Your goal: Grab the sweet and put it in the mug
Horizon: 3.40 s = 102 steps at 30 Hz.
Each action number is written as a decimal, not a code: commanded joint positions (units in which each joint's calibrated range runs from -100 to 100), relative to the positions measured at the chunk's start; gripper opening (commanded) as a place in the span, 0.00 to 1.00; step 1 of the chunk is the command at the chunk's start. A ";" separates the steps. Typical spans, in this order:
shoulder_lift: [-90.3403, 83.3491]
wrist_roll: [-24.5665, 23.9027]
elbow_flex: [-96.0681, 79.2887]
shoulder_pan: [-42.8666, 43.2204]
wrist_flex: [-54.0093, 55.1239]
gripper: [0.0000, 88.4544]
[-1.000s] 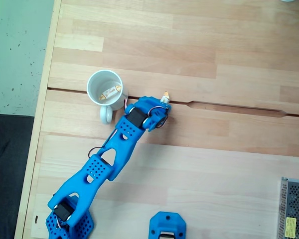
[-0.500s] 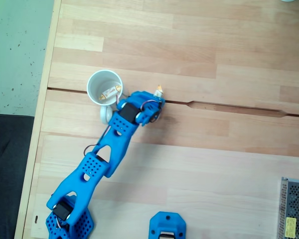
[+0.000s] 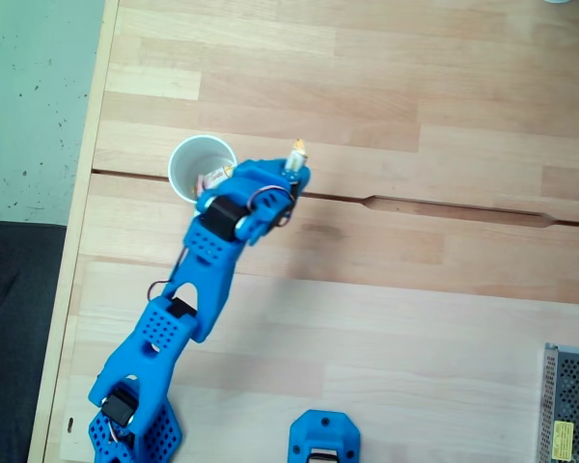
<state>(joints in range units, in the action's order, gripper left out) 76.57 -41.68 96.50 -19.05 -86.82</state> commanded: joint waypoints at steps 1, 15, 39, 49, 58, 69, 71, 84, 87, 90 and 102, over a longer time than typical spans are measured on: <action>-8.75 0.20 3.50 3.59 -0.92 0.00; -11.42 0.20 3.50 16.59 -0.20 0.00; -13.83 2.30 3.50 18.18 -13.18 0.00; -10.73 5.13 3.50 18.18 -13.18 0.00; -9.79 5.32 3.50 18.84 -13.18 0.00; -9.79 5.27 3.50 18.69 -13.18 0.00; -9.70 5.32 3.50 18.76 -13.18 0.00; -24.42 5.13 -23.00 18.47 -13.18 0.00; -27.86 5.08 -29.42 18.18 -13.18 0.00; -28.12 5.47 -31.12 18.11 -13.18 0.00; -27.51 5.27 -31.65 12.30 -13.18 0.00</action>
<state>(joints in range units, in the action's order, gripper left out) 54.31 -36.46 64.59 -3.03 -99.27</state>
